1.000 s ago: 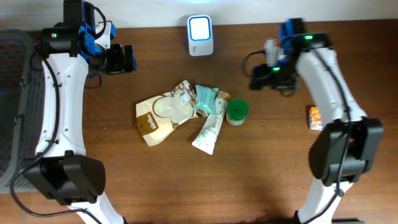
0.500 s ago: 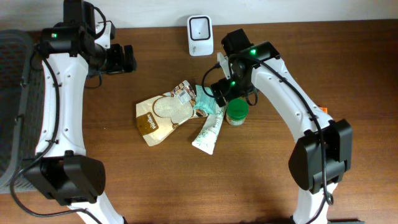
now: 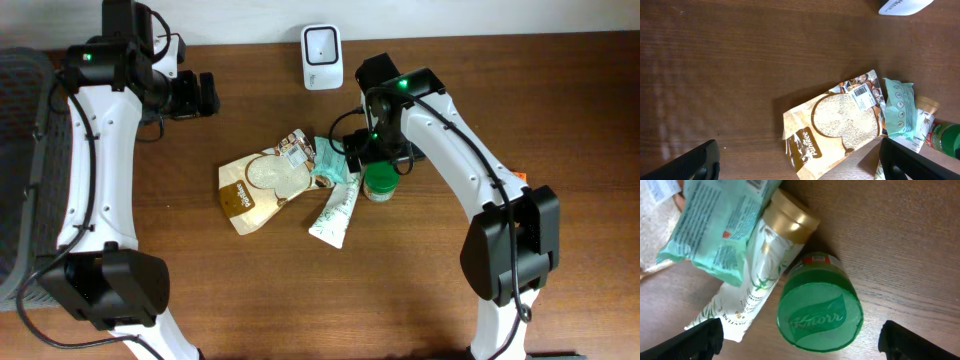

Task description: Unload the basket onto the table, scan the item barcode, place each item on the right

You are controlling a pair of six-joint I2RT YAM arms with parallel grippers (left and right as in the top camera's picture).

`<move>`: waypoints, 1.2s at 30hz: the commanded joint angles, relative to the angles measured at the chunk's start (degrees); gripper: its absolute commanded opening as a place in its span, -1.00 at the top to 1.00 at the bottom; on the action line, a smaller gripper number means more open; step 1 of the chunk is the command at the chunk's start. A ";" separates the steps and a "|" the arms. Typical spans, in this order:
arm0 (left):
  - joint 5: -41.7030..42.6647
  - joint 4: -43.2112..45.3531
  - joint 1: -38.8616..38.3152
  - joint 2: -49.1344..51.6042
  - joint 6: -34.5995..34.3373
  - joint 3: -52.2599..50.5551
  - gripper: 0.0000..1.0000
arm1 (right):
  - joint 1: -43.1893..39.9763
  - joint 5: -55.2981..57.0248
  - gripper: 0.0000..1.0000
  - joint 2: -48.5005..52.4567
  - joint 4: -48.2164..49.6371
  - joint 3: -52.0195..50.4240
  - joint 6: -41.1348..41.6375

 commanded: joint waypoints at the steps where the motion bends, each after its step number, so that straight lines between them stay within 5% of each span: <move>1: 0.59 -0.11 0.20 0.13 1.09 0.04 -0.98 | -0.17 1.33 -0.93 0.81 1.31 -2.84 4.31; 29: 0.59 -0.11 0.20 0.13 1.09 0.04 -0.98 | -1.16 0.55 -0.79 1.05 6.69 -11.56 5.42; 36: 0.59 -0.09 0.20 0.13 1.09 0.04 -0.98 | -1.18 0.55 -0.48 1.01 8.50 -11.34 -1.18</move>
